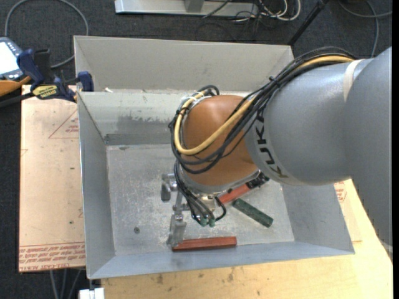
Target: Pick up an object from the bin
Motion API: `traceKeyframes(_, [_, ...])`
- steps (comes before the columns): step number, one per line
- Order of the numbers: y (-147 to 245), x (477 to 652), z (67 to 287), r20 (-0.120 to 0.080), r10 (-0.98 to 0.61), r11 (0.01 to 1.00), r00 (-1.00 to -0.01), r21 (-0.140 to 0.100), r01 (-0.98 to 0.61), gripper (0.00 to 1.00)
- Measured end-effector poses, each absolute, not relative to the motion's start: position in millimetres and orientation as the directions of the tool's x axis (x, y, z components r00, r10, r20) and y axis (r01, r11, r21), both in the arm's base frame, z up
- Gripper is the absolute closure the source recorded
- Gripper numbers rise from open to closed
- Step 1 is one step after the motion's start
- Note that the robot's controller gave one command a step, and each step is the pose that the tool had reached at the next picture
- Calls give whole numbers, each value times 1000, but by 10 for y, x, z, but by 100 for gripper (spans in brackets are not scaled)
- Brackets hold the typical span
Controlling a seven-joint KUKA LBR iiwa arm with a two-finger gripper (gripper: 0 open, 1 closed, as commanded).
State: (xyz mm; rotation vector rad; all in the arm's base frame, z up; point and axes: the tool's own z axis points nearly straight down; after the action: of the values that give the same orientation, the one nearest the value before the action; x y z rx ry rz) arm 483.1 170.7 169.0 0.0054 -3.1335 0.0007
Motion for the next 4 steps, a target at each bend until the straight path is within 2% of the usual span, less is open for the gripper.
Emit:
traceKeyframes(1, [1027, 4840, 705, -18, -147, 989, -989, 2, -147, 0])
traceKeyframes(2, [844, 4791, 1010, -4, -94, 996, -996, 1, -94, 0])
traceKeyframes(3, [899, 4787, 1009, -1, -86, 996, -996, 2, -86, 0])
traceKeyframes(4, [1033, 4842, 710, -13, -71, 997, -997, 2, -71, 0])
